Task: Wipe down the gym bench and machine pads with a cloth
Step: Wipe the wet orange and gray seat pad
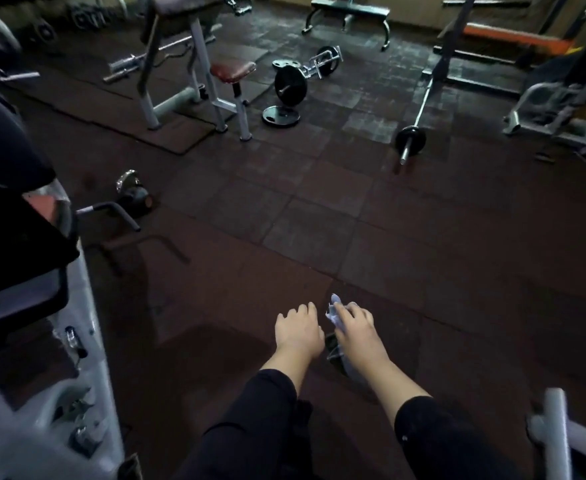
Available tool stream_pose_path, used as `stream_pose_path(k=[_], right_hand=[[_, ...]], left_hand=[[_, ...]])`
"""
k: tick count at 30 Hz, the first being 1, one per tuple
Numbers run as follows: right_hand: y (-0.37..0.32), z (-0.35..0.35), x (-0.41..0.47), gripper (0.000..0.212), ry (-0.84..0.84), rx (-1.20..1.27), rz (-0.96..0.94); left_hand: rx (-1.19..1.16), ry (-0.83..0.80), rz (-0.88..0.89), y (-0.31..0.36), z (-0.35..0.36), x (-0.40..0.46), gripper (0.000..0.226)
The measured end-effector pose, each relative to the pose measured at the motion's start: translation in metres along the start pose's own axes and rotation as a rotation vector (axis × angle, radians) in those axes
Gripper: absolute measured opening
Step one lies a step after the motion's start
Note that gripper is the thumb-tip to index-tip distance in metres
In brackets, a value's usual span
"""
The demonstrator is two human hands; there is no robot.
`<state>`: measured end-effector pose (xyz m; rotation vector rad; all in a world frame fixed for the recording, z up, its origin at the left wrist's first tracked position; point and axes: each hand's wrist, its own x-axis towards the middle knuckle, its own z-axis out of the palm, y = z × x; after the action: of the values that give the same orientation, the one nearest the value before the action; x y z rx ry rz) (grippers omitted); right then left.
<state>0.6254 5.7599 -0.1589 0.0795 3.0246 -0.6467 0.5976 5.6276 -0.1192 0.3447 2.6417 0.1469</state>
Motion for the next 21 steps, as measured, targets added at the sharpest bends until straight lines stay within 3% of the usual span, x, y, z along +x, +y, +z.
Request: stream_pose_path(k=[4,7,10,14,21], right_hand=[[0.001,0.002,0.123,0.066,-0.121,-0.099,-0.058],[-0.013,-0.003,0.211,0.06,-0.175,-0.11,-0.06],[-0.035,-0.01,0.29,0.075,-0.16,-0.075,-0.107],[-0.06,-0.015,0.377,0.047,-0.153,-0.002,-0.101],[-0.109,-0.008,0.576,0.049,-0.247,-0.005,-0.313]], left_hand=[[-0.037,-0.01,-0.051,-0.029,-0.055,0.099,0.06],[-0.066,0.003,-0.091,-0.055,-0.097,0.164,0.058],[-0.086,0.008,-0.13,-0.079,-0.14,0.225,0.057],[-0.091,0.014,-0.167,-0.11,-0.186,0.296,0.057],[-0.17,0.057,-0.345,-0.188,-0.254,0.437,0.057]])
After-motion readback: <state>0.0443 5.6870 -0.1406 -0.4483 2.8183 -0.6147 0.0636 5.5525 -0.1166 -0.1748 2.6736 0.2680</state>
